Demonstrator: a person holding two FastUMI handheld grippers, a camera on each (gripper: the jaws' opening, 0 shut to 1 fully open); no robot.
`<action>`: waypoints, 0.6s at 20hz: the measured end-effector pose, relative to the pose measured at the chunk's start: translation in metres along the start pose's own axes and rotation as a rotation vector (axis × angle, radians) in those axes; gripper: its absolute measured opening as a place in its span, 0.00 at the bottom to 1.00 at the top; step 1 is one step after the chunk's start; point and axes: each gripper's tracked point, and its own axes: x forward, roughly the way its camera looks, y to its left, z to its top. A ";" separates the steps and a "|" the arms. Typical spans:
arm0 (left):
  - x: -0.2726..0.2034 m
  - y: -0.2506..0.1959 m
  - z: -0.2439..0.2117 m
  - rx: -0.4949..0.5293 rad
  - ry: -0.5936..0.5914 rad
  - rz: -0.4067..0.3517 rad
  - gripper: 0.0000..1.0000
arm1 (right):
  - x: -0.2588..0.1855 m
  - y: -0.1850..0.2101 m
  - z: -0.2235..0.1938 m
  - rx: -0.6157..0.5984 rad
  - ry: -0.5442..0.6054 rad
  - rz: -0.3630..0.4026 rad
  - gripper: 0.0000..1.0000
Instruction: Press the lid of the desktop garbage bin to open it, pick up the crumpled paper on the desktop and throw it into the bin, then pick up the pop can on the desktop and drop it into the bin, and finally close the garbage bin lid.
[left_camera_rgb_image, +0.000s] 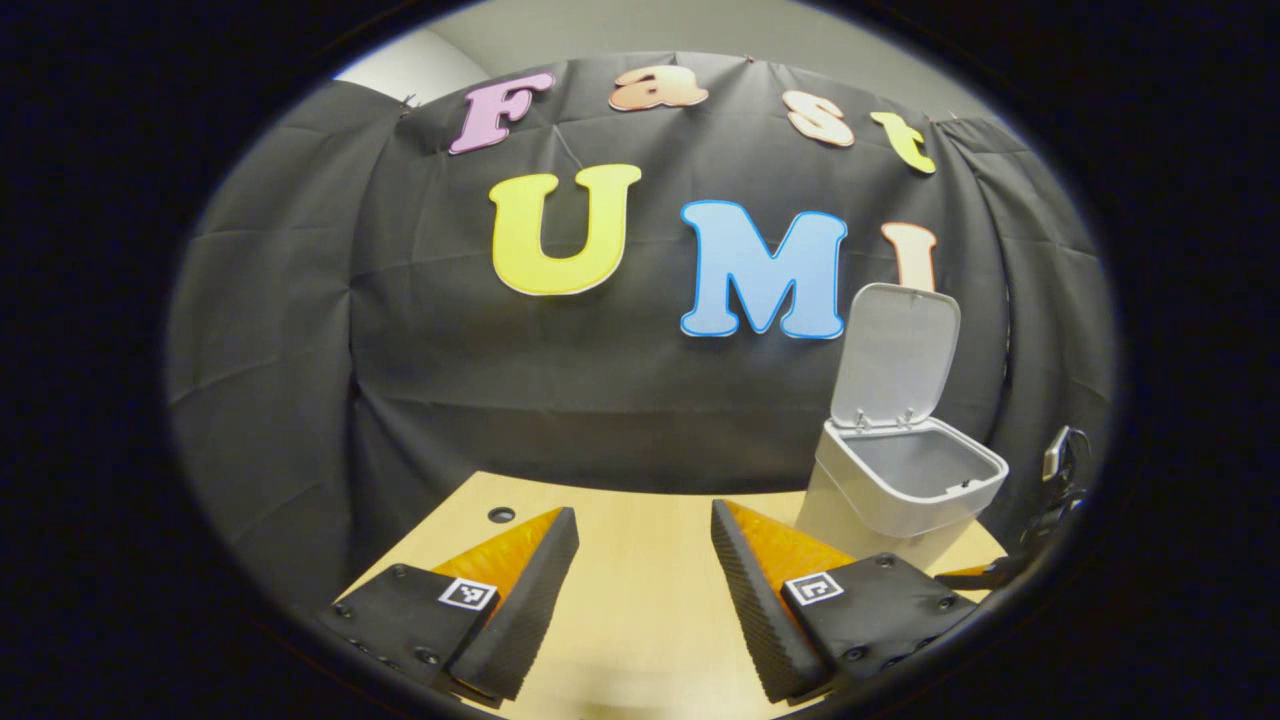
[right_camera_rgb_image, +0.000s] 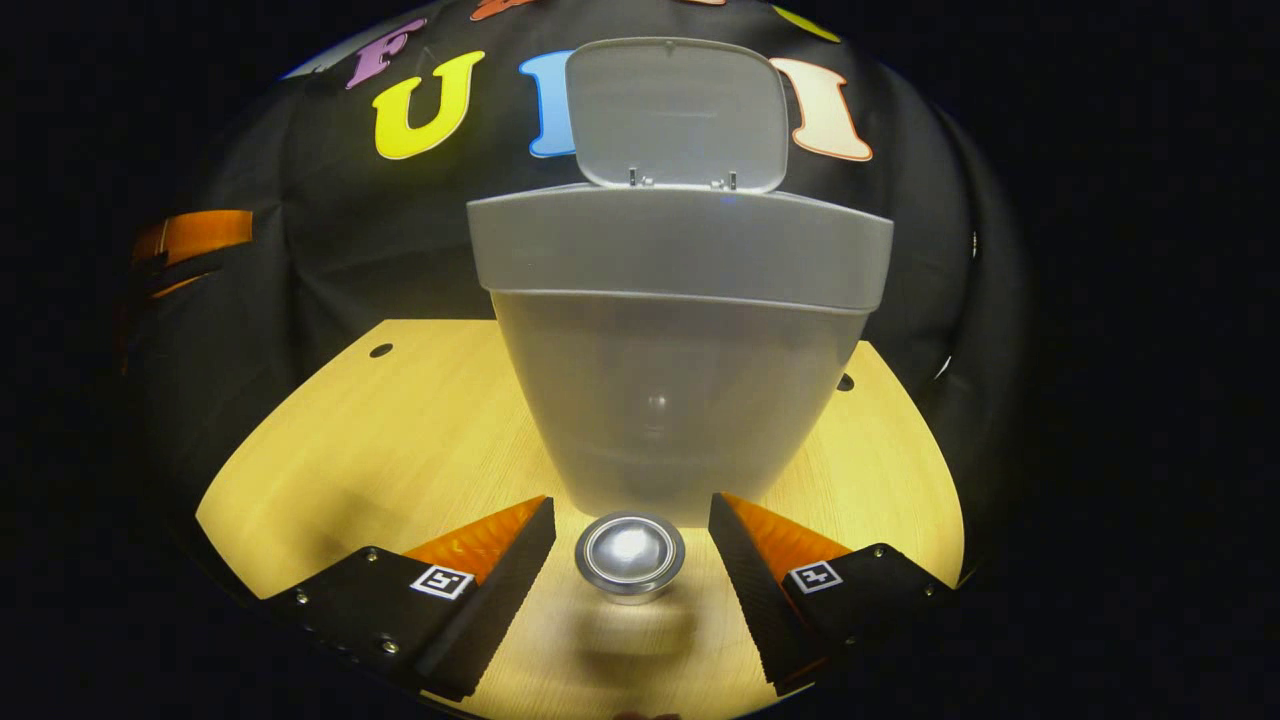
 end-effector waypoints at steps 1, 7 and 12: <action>-0.001 0.001 0.000 0.002 0.000 0.002 0.90 | 0.003 0.000 -0.003 -0.003 0.009 -0.002 0.99; -0.002 0.010 0.000 0.005 0.003 0.014 0.90 | 0.016 -0.002 -0.019 -0.017 0.063 -0.013 0.99; -0.003 0.018 -0.003 0.000 0.010 0.024 0.90 | 0.023 -0.004 -0.027 -0.016 0.100 -0.020 0.99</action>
